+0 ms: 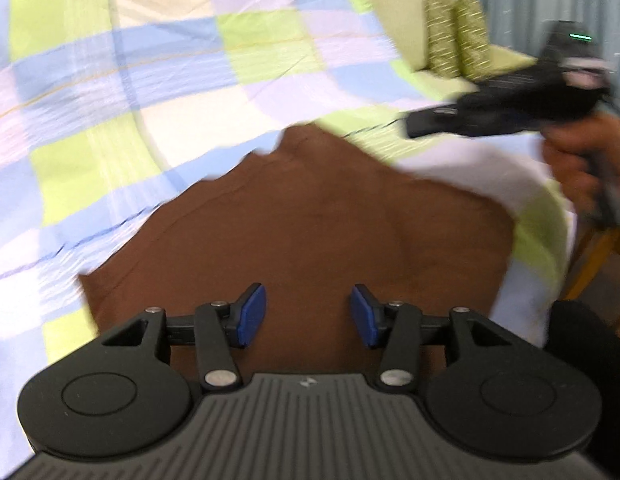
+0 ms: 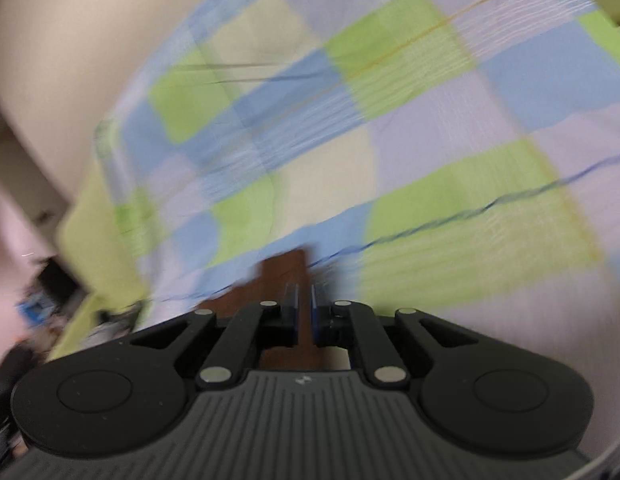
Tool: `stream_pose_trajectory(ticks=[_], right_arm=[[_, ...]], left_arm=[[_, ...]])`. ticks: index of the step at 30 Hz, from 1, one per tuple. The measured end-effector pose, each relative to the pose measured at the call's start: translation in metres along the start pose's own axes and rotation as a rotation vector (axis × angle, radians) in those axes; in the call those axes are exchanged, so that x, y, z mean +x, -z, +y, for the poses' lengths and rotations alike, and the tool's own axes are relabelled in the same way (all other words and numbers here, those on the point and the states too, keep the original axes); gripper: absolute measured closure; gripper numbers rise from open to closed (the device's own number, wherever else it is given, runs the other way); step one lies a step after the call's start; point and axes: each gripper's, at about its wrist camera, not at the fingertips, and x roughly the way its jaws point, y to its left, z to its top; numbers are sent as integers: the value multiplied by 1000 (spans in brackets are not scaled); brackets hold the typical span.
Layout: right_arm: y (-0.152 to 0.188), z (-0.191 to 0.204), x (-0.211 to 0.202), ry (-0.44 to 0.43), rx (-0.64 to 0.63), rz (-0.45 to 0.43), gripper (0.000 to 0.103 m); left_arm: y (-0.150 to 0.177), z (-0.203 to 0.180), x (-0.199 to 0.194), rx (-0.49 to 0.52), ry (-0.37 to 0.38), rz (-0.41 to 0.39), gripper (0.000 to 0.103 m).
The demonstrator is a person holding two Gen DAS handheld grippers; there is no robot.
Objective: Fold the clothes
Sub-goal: 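Grasp the folded brown shirt edge with the left tool while the right tool grasps it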
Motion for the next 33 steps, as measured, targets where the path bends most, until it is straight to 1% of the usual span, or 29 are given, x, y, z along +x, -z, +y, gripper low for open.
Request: stream_pose_trajectory(ticks=[1,2,3,4,5,6,7,8,9,11,12,14,16,17,19,21,22,23,25,28,31,33], right_arm=[[9,8,2,-19,-33,31,95],[17,12,5,-6,-64,60,94],[25,13,7,34,-93,88,94],[31,9,7,97,-110,99,94],[34,1,1,145,-83,82,103],[34,-9,-6,164,-30,57,103],[34,-13,-13,198,9,29,98],[33,-10,-19,224,10,4,97],[31,-4,-23,234,-8,-19,97],[28,10,-27,201,-39,-50,95],[27,20,-23,178,-73,-52,94],[24,44,-10,128,-159,-44,85],[21,58,17,108,-237,9,84],[20,65,32,99,-282,41,84],[17,75,59,93,-354,97,84],[15,71,73,119,-385,134,87],[13,69,80,132,-400,152,96],[10,65,81,147,-388,153,103],[2,50,77,181,-319,124,103],[0,43,68,239,-275,101,103],[7,54,61,299,-292,88,103],[11,62,51,325,-309,72,96]], left_arm=[[4,6,-2,-15,-11,11,50],[7,9,-5,-16,-26,19,50],[10,11,-8,-15,-42,26,50],[14,14,-12,-12,-64,34,50],[19,18,-18,-24,-80,38,49],[22,21,-22,-39,-85,39,49],[25,26,-28,-62,-88,35,49],[26,28,-34,-76,-89,23,50],[24,27,-38,-78,-89,6,50],[17,25,-40,-74,-65,-36,50],[13,25,-39,-71,-47,-61,50],[5,21,-32,-63,-30,-85,50],[-5,15,-16,-49,-16,-109,50],[-9,14,-7,-51,-19,-108,50],[-11,20,17,-67,-36,-80,50],[-8,28,26,-71,-45,-69,51],[-5,33,25,-74,-41,-73,51],[-4,36,24,-78,-46,-69,51],[-1,41,21,-91,-55,-58,51],[-1,43,18,-122,-66,-34,51],[-2,40,13,-128,-92,-7,51],[-1,39,8,-134,-103,9,51]])
